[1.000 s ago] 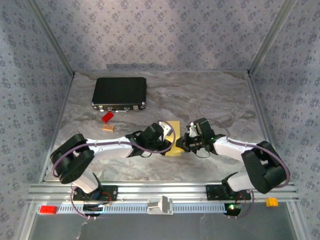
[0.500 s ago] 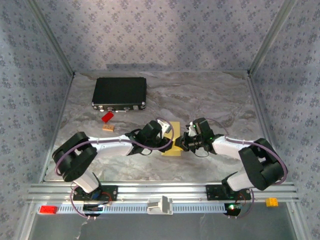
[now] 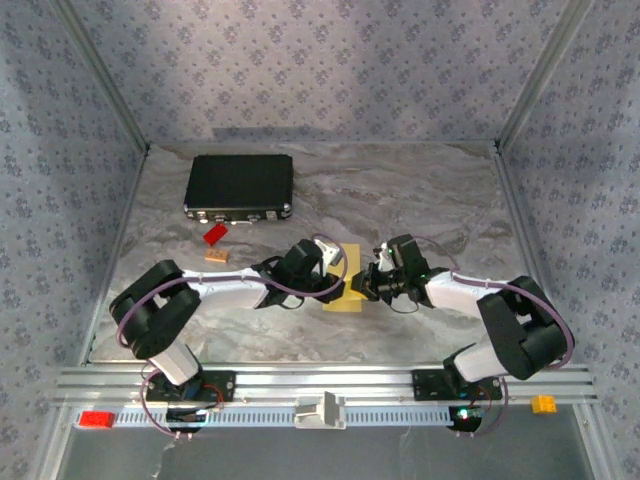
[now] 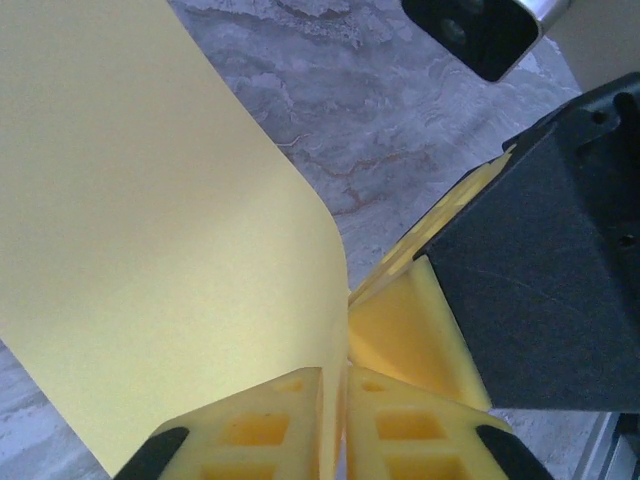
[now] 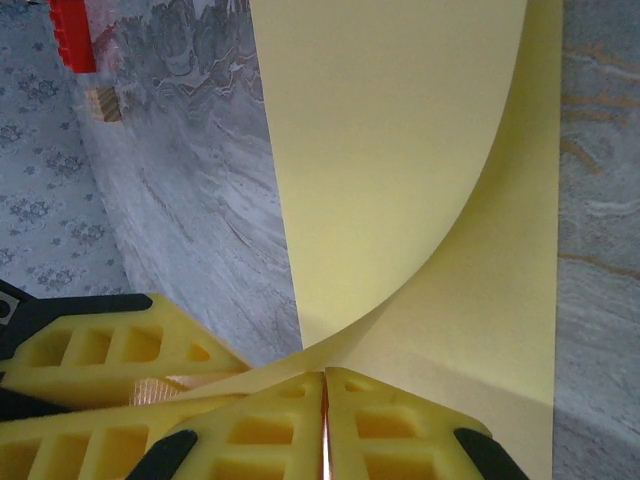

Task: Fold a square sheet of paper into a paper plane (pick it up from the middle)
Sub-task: Fold the triangle a second time at the center of the table.

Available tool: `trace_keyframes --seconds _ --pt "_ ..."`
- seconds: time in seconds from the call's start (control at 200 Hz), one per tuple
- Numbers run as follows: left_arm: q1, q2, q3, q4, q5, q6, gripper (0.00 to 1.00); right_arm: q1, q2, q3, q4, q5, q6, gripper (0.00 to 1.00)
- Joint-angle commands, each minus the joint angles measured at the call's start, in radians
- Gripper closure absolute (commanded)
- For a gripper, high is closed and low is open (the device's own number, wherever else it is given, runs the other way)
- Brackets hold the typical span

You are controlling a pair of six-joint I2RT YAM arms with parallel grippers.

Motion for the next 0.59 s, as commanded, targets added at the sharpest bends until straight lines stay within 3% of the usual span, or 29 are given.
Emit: trace_keyframes --seconds 0.0,0.265,0.59 --pt "0.008 0.0 -0.004 0.031 0.023 0.002 0.91 -0.006 0.004 -0.001 0.001 -0.008 0.01 0.9" --pt "0.016 -0.006 -0.005 0.03 0.015 -0.004 0.98 0.017 -0.003 -0.014 -0.099 0.068 -0.042 0.9" --pt "0.018 -0.002 -0.009 0.038 0.017 -0.037 0.98 0.025 0.055 0.007 -0.21 0.126 -0.127 0.92"
